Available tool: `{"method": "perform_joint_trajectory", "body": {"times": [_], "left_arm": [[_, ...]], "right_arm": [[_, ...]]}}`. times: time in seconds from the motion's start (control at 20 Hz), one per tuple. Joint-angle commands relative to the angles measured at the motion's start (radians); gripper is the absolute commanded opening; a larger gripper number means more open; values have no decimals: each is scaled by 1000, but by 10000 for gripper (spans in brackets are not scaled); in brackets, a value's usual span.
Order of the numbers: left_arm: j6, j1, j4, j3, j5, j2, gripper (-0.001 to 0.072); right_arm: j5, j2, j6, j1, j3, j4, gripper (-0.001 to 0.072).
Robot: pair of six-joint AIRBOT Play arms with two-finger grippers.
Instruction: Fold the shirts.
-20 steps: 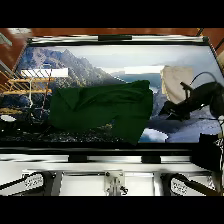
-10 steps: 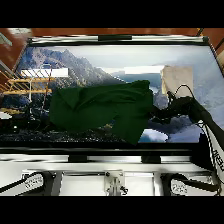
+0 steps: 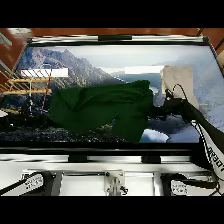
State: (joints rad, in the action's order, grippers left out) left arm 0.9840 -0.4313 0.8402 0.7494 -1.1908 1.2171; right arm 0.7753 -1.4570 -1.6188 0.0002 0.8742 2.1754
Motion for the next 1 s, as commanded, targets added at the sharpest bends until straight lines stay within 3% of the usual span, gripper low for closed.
{"method": "perform_joint_trajectory", "body": {"times": [0.0, 0.25, 0.4, 0.55, 0.65, 0.8, 0.95], "left_arm": [[-4, 2, -11, 115, -24, -18, 33], [-34, 42, -81, 595, 0, -185, 34], [-33, 51, -105, 952, 138, -293, 35], [-18, 51, -104, 1135, 285, -401, 35], [63, 51, -72, 1150, 311, -471, 35], [246, 51, 109, 1150, 242, -550, 35], [283, 51, 221, 1146, 145, -588, 35]], "right_arm": [[-6, 70, -54, 11, 23, 7, 66], [-64, 430, -175, 11, 315, 6, 66], [-238, 640, -200, 11, 537, -13, 66], [-246, 776, -194, 11, 682, -20, 66], [-243, 848, -126, 11, 709, -20, 66], [-127, 925, -53, 11, 709, -88, 66], [23, 950, 16, 11, 709, -229, 66]]}}
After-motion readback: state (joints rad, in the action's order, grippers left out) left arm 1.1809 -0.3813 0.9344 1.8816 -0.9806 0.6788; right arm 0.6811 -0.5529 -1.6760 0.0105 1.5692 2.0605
